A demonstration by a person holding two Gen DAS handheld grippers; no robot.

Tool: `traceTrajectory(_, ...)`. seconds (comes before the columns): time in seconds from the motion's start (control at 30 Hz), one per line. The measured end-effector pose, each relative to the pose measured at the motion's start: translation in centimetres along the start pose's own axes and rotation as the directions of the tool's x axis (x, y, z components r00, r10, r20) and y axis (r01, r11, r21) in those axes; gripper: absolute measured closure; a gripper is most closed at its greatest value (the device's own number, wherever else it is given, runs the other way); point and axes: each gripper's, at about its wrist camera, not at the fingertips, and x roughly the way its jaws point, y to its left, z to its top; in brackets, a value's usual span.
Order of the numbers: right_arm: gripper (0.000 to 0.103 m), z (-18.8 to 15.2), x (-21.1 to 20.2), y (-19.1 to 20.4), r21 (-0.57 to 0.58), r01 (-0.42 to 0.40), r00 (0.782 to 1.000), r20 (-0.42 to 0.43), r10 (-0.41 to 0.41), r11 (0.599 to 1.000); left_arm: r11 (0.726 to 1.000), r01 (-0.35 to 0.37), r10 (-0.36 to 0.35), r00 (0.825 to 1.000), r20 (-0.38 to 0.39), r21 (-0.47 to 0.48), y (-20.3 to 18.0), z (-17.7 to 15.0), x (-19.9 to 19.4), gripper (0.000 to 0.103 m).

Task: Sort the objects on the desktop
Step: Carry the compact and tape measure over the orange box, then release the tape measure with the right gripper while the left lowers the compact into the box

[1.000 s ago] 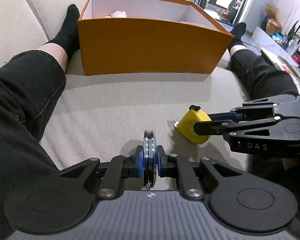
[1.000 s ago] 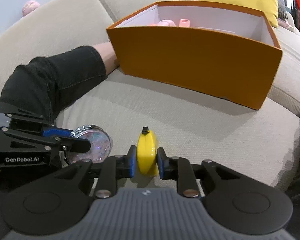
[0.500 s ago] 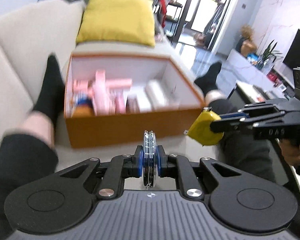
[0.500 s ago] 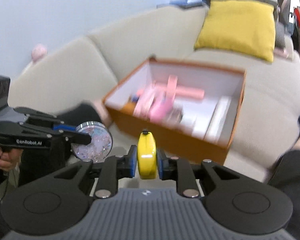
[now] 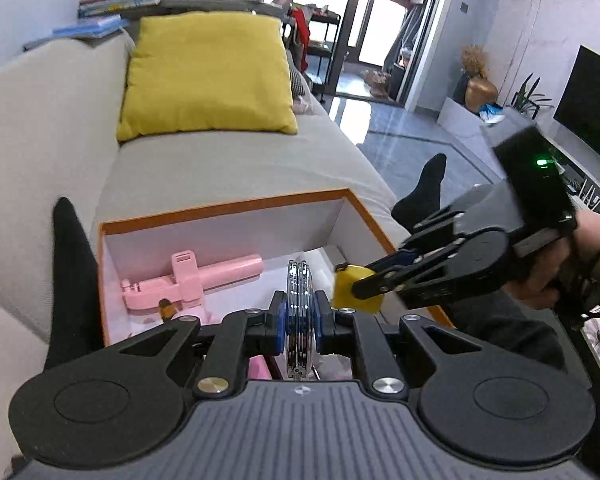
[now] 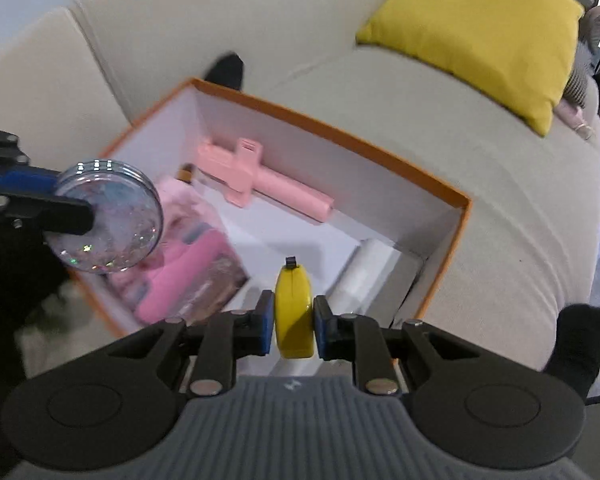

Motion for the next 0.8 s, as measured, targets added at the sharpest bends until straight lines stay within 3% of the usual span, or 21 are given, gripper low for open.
traceTrajectory(0.13, 0.082, 1.8, 2.8, -1.5, 0.036, -0.043, 0.999, -0.021, 0.044, 0.998, 0.999, 0.037, -0.037, 0.998, -0.049, -0.016, 1.9, 1.1, 3.2, 0.088)
traceTrajectory(0.23, 0.082, 2.9, 4.8, -2.5, 0.104, -0.106, 0.994, -0.024, 0.109, 0.989, 1.000, 0.009, -0.011, 0.998, -0.061, -0.025, 3.0, 1.9, 4.9, 0.088)
traceTrajectory(0.53, 0.082, 3.7, 8.8, -3.5, 0.205, -0.226, 0.966, -0.077, 0.246, 0.952, 0.998, 0.026, -0.030, 0.997, -0.072, -0.057, 4.9, 2.7, 6.9, 0.088)
traceTrajectory(0.7, 0.076, 3.8, 8.9, -3.7, 0.169, -0.107, 0.985, -0.117, 0.128, 0.980, 0.997, 0.032, -0.037, 0.996, -0.082, -0.065, 5.0, 2.9, 7.7, 0.088)
traceTrajectory(0.8, 0.073, 3.7, 9.5, -2.7, 0.111, -0.080, 0.986, -0.136, 0.095, 0.991, 0.997, 0.041, -0.047, 0.995, -0.089, -0.070, 4.9, 2.8, 7.9, 0.088)
